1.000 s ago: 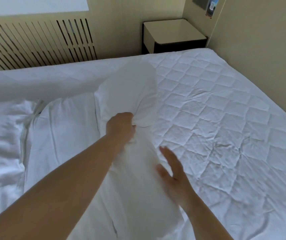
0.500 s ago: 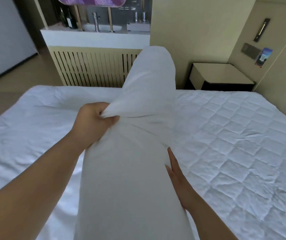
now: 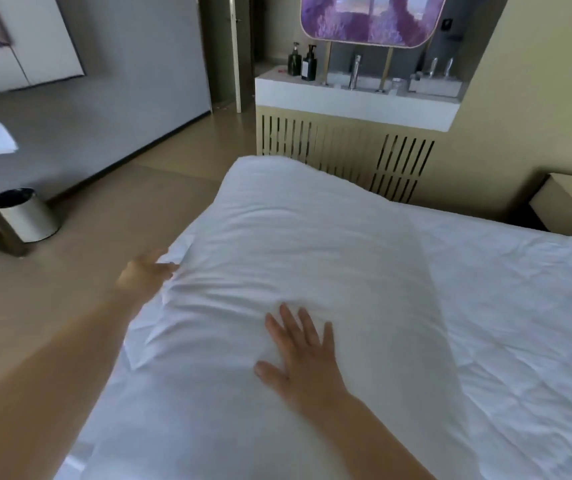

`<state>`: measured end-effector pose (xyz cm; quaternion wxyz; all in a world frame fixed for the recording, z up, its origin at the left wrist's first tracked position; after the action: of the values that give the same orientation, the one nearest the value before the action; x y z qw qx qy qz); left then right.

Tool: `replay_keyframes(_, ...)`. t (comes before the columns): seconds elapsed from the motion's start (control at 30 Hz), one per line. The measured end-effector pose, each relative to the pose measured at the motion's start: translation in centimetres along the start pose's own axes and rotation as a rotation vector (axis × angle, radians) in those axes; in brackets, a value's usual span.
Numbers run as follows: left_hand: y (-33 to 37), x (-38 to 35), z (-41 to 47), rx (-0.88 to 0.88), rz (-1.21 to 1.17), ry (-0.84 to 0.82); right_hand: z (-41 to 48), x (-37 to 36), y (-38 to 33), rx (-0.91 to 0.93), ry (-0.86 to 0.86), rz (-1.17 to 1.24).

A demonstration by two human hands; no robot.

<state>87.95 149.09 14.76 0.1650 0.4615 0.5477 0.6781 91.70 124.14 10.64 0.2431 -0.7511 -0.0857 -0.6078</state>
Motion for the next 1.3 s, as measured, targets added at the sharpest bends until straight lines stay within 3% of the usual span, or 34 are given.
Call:
replay_keyframes(0.1,-2.7,-4.0,0.1,0.033,0.213,-0.121,1.4,-3.9,-3.0,0.030,-0.013,-0.135)
replay_keyframes(0.2,-3.6,-6.4,-0.1,-0.002,0.528,-0.243,2.7,-2.8,-3.7,0.031,-0.053,-0.186)
replay_keyframes(0.27,-4.8,-6.9,0.4,-0.014,0.595,-0.292,3.4,-1.0,-2.2,0.015,0.077,-0.146)
replay_keyframes(0.33,-5.6,-7.8,0.6,-0.044,0.628,-0.324,3.8,0.6,1.5,-0.148,0.208,-0.078)
replay_keyframes(0.47,-7.2,-9.3,1.6,-0.028,0.685,-0.368,2.6,0.0,9.1,-0.502,0.057,-0.079)
replay_keyframes(0.6,-7.9,-9.8,3.1,-0.009,0.702,-0.398,0.8,-3.1,10.2,-0.470,-0.038,-0.105)
replay_keyframes(0.7,-6.4,-9.0,3.7,0.023,0.666,-0.336,1.0,-0.7,12.7,-0.484,0.026,0.075)
replay_keyframes(0.77,-3.4,-8.7,4.3,0.002,0.669,-0.216,0.7,0.5,16.5,-0.711,0.062,0.326)
replay_keyframes(0.83,1.3,-10.0,5.5,-0.167,0.641,-0.092,-0.1,-0.1,18.6,-0.875,0.022,0.454)
replay_keyframes(0.9,6.5,-13.4,7.0,-0.438,0.632,-0.085,-0.2,-1.1,18.3,-0.862,0.003,0.494)
replay_keyframes(1.0,11.3,-20.7,10.1,-0.679,0.741,-0.288,-0.6,-2.4,17.0,-0.751,-0.011,0.416)
replay_keyframes(1.07,12.4,-24.7,13.1,-0.623,0.813,-0.414,-1.0,-2.1,17.0,-0.668,-0.004,0.379)
replay_keyframes(1.17,12.2,-28.5,17.7,-0.423,0.818,-0.440,-0.7,-1.2,18.9,-0.644,-0.024,0.391)
replay_keyframes(1.3,11.3,-32.6,20.9,-0.471,0.989,-0.482,1.5,-1.7,21.8,-0.744,0.128,0.621)
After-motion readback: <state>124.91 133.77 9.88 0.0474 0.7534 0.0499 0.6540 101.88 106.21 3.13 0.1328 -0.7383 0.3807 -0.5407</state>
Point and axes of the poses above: each hand's wrist, its own z-axis towards the middle knuckle, its own x-axis out of the back of the hand, y = z × x, the point moved 5 cm from there along z, towards the middle knuckle, and after that the axes turned 14 degrees about -x, right-handed, at the moved point
